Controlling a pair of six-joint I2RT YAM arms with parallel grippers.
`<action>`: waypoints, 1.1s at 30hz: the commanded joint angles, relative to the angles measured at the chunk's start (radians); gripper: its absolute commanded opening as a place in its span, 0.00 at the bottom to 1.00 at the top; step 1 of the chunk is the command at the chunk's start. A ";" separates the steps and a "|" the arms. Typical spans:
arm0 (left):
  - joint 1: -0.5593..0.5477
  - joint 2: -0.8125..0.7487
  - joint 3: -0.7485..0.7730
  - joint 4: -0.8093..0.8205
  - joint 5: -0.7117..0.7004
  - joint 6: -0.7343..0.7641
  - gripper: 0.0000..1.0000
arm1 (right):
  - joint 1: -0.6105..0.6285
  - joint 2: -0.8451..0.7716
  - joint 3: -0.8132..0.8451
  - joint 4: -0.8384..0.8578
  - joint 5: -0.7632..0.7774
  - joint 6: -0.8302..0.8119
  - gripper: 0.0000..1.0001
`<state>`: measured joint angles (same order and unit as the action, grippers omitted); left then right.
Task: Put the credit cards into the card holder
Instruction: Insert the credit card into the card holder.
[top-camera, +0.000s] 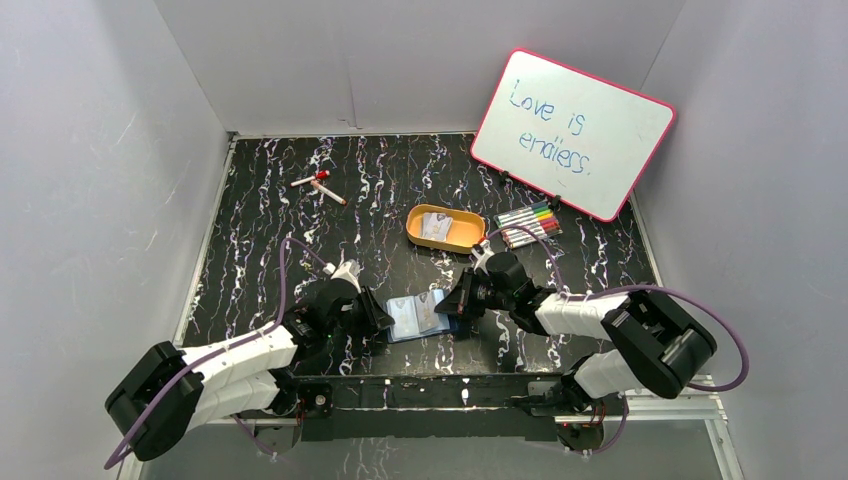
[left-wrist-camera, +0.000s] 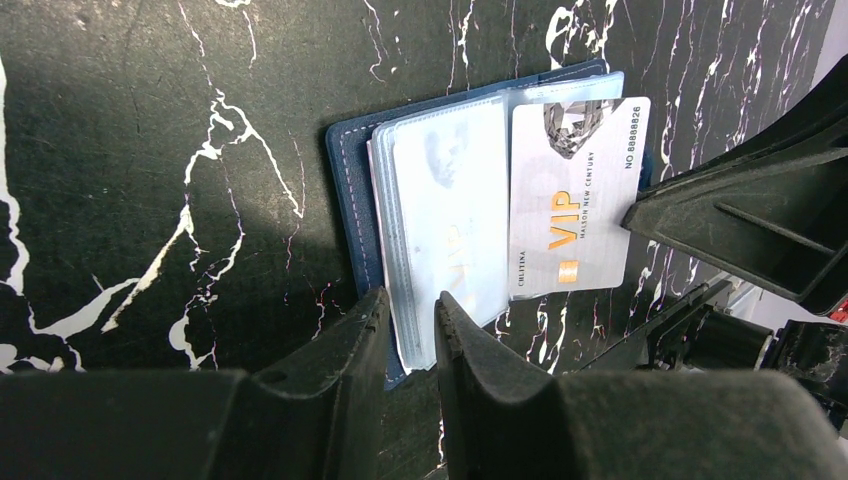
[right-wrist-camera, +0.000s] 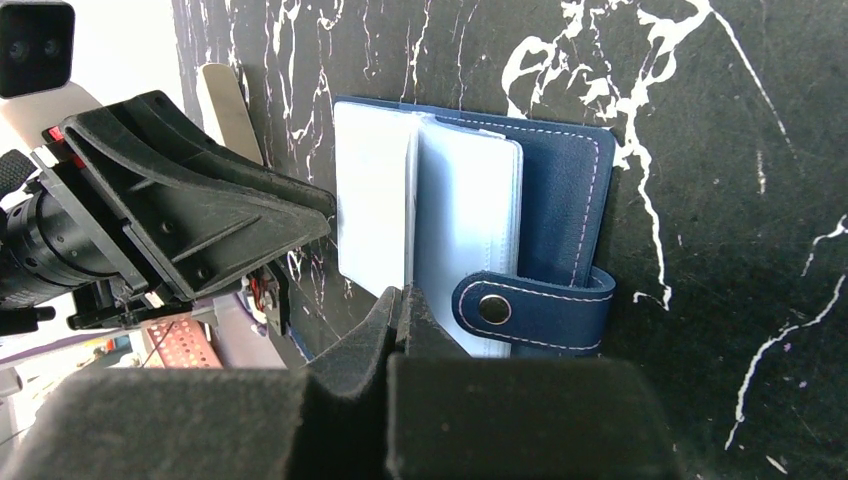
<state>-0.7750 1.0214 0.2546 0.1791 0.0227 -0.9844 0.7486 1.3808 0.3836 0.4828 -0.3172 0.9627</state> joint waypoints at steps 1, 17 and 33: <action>0.003 -0.003 0.002 -0.005 -0.009 0.006 0.22 | 0.005 0.005 0.030 0.071 -0.017 -0.011 0.00; 0.003 0.006 0.003 -0.007 -0.009 0.005 0.21 | 0.007 0.045 0.031 0.114 -0.039 0.017 0.00; 0.003 0.011 0.002 -0.004 -0.009 -0.001 0.20 | 0.014 0.094 0.014 0.175 -0.045 0.066 0.00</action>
<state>-0.7750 1.0271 0.2546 0.1791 0.0223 -0.9855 0.7536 1.4658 0.3836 0.5900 -0.3515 1.0183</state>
